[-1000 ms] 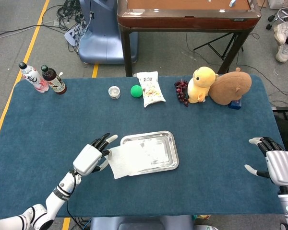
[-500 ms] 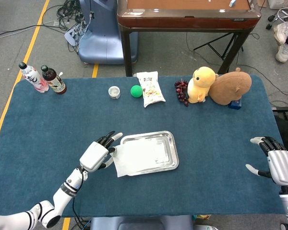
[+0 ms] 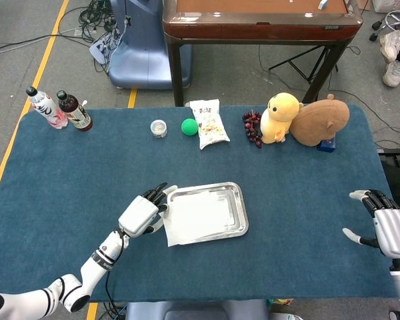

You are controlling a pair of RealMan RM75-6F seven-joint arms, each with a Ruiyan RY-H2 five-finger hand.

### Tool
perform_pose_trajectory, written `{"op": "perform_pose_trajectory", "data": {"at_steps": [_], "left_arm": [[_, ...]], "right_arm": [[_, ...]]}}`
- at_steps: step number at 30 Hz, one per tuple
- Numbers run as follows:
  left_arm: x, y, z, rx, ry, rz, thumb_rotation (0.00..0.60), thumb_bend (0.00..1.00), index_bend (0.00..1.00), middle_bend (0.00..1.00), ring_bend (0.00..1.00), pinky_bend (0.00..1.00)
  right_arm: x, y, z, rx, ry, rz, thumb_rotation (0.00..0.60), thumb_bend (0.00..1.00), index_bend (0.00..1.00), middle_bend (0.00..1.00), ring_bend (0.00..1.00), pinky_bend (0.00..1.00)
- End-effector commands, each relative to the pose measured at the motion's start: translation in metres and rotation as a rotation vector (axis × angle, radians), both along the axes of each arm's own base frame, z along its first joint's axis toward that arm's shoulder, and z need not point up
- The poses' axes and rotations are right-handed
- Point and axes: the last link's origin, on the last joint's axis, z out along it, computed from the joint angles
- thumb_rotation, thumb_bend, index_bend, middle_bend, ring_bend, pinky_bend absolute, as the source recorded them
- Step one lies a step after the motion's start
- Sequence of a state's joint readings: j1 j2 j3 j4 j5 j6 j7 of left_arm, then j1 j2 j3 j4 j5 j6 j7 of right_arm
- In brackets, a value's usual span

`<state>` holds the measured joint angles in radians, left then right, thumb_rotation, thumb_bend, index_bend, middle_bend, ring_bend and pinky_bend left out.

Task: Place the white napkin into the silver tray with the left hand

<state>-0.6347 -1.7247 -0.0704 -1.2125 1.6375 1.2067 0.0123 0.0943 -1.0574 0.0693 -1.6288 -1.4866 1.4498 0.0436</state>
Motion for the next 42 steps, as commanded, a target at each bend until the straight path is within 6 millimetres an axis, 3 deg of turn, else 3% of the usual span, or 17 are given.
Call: {"op": "perform_pose_trajectory", "data": {"at_steps": [1, 42], "left_arm": [[0.004, 0.001, -0.004, -0.008, 0.001, -0.012, 0.6, 0.44, 0.69, 0.11, 0.03, 0.25], [0.023, 0.033, -0.043, -0.052, -0.001, 0.06, 0.6, 0.44, 0.65, 0.11, 0.03, 0.25]], "right_arm": [[0.0, 0.0, 0.0, -0.003, -0.001, -0.001, 0.6, 0.05, 0.28, 0.28, 0.18, 0.29], [-0.007, -0.004, 0.008, -0.015, -0.028, -0.033, 0.6, 0.05, 0.27, 0.28, 0.18, 0.3]]}}
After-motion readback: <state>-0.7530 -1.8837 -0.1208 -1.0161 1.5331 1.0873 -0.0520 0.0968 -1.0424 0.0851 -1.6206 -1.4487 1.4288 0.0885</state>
